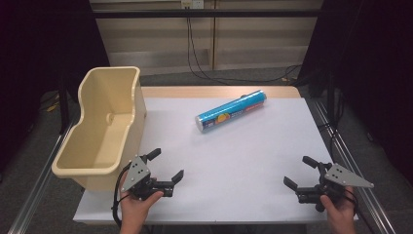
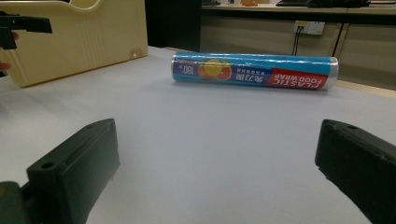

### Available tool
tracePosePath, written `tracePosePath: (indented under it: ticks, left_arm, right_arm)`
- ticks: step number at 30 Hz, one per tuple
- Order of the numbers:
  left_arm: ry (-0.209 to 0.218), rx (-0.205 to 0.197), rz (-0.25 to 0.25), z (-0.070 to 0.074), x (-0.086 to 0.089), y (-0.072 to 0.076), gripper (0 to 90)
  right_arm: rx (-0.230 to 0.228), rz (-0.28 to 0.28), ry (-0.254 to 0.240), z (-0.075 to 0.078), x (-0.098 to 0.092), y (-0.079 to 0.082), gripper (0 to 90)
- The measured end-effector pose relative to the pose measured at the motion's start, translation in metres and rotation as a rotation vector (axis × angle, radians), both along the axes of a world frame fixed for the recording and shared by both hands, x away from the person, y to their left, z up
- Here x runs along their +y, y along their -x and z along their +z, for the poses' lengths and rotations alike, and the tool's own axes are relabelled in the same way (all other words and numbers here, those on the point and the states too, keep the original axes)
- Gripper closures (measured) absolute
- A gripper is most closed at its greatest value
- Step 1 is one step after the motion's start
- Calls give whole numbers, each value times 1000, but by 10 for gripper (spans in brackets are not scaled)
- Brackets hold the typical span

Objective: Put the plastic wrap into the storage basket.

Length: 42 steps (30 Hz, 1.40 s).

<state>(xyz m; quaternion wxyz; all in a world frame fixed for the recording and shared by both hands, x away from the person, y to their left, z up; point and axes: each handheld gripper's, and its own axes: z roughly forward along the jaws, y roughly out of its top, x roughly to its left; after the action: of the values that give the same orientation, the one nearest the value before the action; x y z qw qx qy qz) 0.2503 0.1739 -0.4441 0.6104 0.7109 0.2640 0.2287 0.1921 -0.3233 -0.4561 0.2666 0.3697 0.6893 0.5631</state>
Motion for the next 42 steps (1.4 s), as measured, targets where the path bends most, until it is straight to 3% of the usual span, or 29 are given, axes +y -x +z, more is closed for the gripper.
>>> tracePosePath:
  ticks: [19, 25, 39, 41, 42]
  left_arm:
    - [-17, 13, -9, 1, -19, -14, 0]
    - [-45, 16, -19, 1, -31, -22, 0]
    - [-43, 40, 7, 1, -55, -57, 0]
    - [-39, 76, 1, -2, -61, -68, 0]
    - [-39, 76, 1, -2, -61, -68, 0]
  right_arm:
    - [14, 26, -15, -2, 1, -1, 0]
    - [4, 24, -20, -1, 1, -1, 0]
    - [3, 24, -24, -1, -2, 1, 0]
    - [6, 31, -20, -1, -1, 1, 0]
    - [6, 32, -19, -1, -1, 1, 0]
